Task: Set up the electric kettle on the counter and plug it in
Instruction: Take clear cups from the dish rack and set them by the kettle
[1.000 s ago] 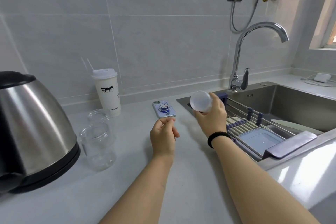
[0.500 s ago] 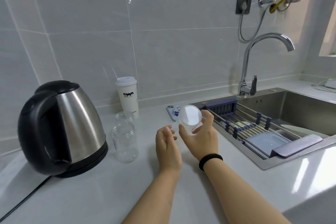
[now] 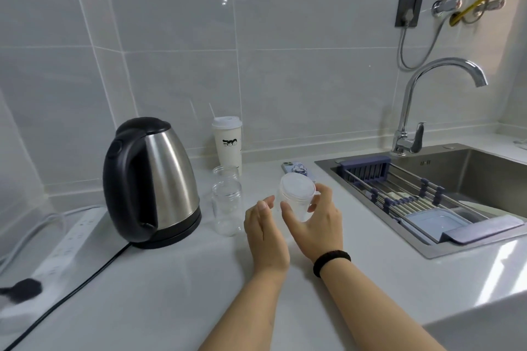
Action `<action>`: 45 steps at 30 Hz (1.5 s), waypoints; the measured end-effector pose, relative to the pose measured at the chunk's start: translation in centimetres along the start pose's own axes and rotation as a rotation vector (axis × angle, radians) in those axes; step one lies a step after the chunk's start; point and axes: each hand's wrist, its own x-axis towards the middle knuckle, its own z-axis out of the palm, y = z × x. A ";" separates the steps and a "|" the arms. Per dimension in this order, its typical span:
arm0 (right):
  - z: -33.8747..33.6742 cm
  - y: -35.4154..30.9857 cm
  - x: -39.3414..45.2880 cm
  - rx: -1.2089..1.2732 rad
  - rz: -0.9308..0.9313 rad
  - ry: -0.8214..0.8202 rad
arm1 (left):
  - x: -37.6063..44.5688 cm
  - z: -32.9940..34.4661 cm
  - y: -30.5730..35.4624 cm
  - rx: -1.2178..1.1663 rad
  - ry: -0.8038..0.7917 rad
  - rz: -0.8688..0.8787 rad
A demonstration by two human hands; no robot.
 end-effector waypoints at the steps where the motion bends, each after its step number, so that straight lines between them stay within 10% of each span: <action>1: 0.1 -0.2 -0.2 0.002 -0.007 -0.005 | -0.1 -0.3 0.0 0.012 0.005 0.009; 20: 3.6 -5.3 -5.4 -0.010 -0.145 -0.204 | 0.1 -9.1 2.2 0.068 0.261 -0.026; 45: 3.4 -5.3 -5.5 0.038 -0.051 -0.411 | 0.0 -10.9 1.9 0.289 0.147 -0.075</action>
